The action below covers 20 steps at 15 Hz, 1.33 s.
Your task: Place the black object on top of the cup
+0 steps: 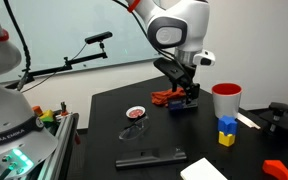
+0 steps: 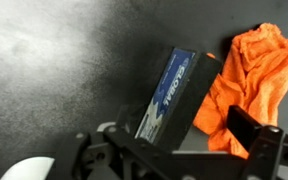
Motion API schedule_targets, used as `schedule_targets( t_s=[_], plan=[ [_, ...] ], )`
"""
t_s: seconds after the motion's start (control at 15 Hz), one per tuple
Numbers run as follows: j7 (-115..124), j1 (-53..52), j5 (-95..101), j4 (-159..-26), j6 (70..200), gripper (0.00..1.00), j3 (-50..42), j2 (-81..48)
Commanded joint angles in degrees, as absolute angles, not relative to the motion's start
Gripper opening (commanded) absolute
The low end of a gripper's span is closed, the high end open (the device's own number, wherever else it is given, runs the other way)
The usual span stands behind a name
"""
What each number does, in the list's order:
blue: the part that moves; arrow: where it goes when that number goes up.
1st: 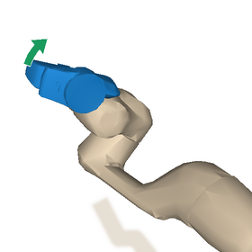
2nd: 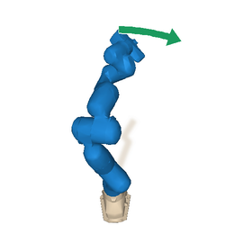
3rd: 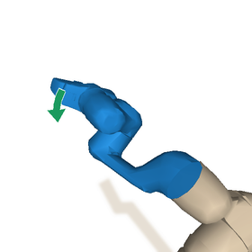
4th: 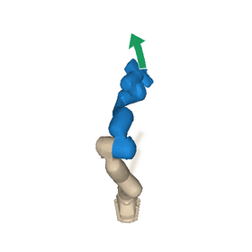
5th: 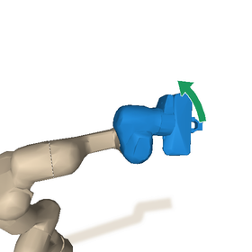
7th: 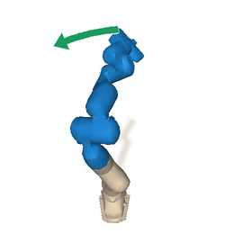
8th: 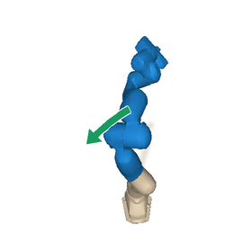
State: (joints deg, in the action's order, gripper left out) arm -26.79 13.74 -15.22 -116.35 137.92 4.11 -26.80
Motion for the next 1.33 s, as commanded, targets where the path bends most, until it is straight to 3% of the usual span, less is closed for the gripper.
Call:
schedule_targets(
  t_s=[0.0,0.13,0.53,0.67,1.27],
  plan=[
    [-28.45,13.8,-14.76,-116.74,139.35,0.75,4.23,-26.34],
    [-28.5,13.84,-14.63,-116.83,139.79,0.66,4.31,-26.55],
    [-28.4,13.86,-13.8,-116.5,139.6,0.18,4.16,-27.21],
    [-28.43,13.88,-13.36,-116.62,139.49,0.08,4.08,-26.98],
    [-28.97,14.16,-11.25,-115.69,128.75,0.08,0.74,-14.0]
  ],
)
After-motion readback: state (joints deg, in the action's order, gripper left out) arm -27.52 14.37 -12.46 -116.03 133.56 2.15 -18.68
